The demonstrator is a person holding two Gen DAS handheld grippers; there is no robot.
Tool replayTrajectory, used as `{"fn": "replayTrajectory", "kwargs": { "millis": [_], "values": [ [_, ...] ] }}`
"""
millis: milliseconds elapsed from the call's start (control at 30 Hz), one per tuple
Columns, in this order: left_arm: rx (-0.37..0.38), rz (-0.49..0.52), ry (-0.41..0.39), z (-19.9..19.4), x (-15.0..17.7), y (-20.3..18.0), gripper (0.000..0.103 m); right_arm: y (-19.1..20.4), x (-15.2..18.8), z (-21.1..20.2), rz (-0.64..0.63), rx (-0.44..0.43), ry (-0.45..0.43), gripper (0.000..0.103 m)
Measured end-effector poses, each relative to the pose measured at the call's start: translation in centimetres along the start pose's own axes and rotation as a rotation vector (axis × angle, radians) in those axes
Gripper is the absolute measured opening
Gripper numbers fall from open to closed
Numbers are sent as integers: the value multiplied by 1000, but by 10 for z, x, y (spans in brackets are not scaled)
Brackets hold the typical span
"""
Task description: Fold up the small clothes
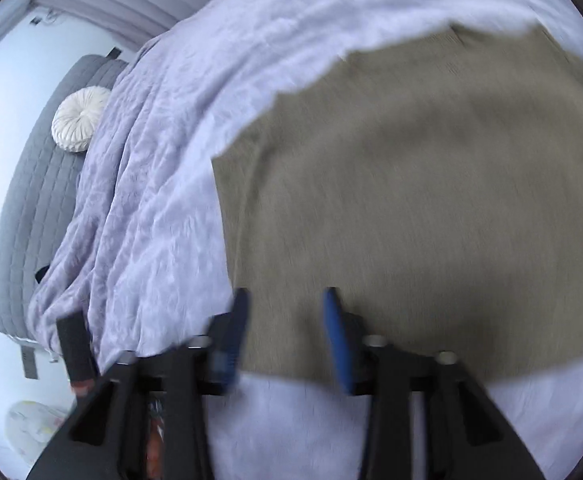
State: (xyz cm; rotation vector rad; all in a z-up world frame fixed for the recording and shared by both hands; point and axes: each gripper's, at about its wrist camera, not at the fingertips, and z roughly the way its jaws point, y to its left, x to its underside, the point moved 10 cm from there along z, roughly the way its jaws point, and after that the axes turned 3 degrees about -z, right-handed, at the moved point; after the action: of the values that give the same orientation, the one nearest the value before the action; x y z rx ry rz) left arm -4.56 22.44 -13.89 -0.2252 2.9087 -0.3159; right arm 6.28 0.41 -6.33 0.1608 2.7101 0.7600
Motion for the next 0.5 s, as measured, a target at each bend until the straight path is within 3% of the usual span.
{"fn": "replayTrajectory", "kwargs": {
  "millis": [200,367,500],
  "values": [
    [-21,-12,-28,-6,-10,-1,98,7,-69,62,-54,39,6,15],
    [-45,-49,-16,-1,-10,8,98,15,-72,114,-145,108,55,14],
    [-65,-39,-5,2,-12,6,98,43,-57,101,-237,12,107,15]
  ]
}}
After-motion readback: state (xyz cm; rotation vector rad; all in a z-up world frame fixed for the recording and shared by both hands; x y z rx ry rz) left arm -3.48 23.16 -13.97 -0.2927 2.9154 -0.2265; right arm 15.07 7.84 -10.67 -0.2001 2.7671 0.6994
